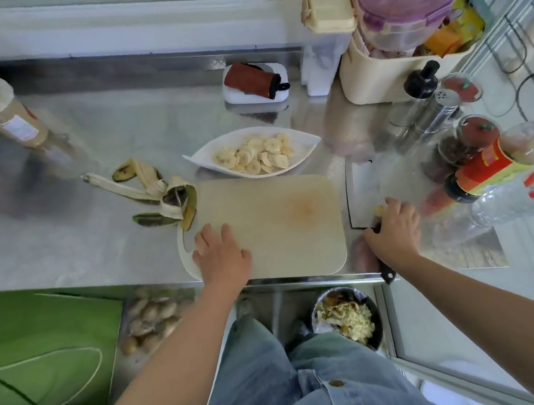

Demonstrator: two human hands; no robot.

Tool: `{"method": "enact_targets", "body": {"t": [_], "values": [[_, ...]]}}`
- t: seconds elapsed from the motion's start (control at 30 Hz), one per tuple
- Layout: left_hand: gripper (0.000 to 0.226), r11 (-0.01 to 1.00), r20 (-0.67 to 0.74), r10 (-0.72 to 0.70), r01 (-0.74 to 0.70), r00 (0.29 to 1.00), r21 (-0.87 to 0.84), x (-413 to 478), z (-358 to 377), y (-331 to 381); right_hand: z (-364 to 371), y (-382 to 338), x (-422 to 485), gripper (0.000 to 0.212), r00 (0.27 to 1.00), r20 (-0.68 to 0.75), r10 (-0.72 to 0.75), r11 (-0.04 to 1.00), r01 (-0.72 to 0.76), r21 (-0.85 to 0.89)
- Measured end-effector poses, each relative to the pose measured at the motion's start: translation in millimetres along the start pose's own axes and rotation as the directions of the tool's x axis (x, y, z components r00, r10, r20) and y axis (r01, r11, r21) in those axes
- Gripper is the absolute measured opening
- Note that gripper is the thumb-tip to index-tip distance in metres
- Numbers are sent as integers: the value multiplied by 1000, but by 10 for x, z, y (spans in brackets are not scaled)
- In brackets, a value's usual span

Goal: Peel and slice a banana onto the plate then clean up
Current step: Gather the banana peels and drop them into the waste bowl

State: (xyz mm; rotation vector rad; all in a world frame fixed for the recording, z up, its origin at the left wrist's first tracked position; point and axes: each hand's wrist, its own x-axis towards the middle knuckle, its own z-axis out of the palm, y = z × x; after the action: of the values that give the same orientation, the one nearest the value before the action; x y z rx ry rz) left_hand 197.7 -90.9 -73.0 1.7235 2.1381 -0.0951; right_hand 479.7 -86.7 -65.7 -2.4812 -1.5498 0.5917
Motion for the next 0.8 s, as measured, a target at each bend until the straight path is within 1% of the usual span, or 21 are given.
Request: {"method": "enact_targets", "body": {"t": [0.07, 0.1, 0.17, 0.2, 0.23, 0.27, 0.3, 0.33, 0.4, 0.47, 0.57, 0.6, 0.67, 0.7, 0.73, 0.8], "values": [[60, 1000, 33, 29, -28, 999, -6, -34, 14, -98, 25, -181, -50, 67, 978, -8, -207, 978, 207, -8], [60, 999, 45, 51, -50, 998, -10, -46, 14, -143, 64, -282, -75, 67, 942, 26, -335, 942, 335, 8], [60, 995, 60, 86, -83, 994, -49, -65, -6, -229, 167, -490, -145, 69, 815, 153, -559, 827, 562, 24], [59, 992, 64, 98, -93, 993, -86, -74, -24, -271, 224, -595, -188, 69, 743, 229, -629, 768, 640, 30], [57, 986, 67, 109, -100, 992, -130, -85, -46, -315, 284, -688, -231, 70, 678, 302, -670, 719, 694, 35], [56, 979, 66, 122, -109, 990, -175, -97, -72, -361, 343, -775, -275, 69, 629, 364, -688, 683, 730, 29], [53, 969, 57, 136, -122, 989, -213, -109, -102, -407, 399, -845, -310, 68, 598, 416, -686, 660, 751, 9], [49, 960, 38, 150, -136, 988, -244, -118, -136, -459, 443, -904, -342, 67, 584, 463, -667, 648, 761, -28], [41, 945, -32, 156, -159, 987, -285, -103, -214, -567, 482, -988, -383, 62, 598, 515, -615, 641, 759, -116], [34, 944, -111, 122, -150, 986, -293, -34, -318, -677, 483, -1061, -403, 54, 635, 474, -610, 648, 744, -163], [27, 959, -188, 18, -71, 982, -275, 150, -504, -833, 465, -1264, -379, 40, 692, 381, -613, 674, 710, -206], [26, 964, -203, -16, -39, 979, -262, 224, -564, -885, 459, -1368, -359, 38, 718, 369, -590, 690, 686, -231], [30, 973, -212, -67, 17, 975, -232, 371, -665, -1005, 467, -1599, -317, 39, 769, 370, -521, 737, 624, -259], [34, 974, -207, -85, 38, 975, -226, 443, -708, -1072, 485, -1713, -297, 43, 782, 375, -499, 768, 599, -228], [38, 973, -200, -94, 47, 975, -224, 513, -754, -1139, 510, -1830, -283, 47, 781, 383, -493, 797, 582, -161], [43, 977, -175, -70, 31, 982, -213, 650, -828, -1266, 562, -2072, -278, 60, 746, 405, -529, 823, 567, 31]]}}
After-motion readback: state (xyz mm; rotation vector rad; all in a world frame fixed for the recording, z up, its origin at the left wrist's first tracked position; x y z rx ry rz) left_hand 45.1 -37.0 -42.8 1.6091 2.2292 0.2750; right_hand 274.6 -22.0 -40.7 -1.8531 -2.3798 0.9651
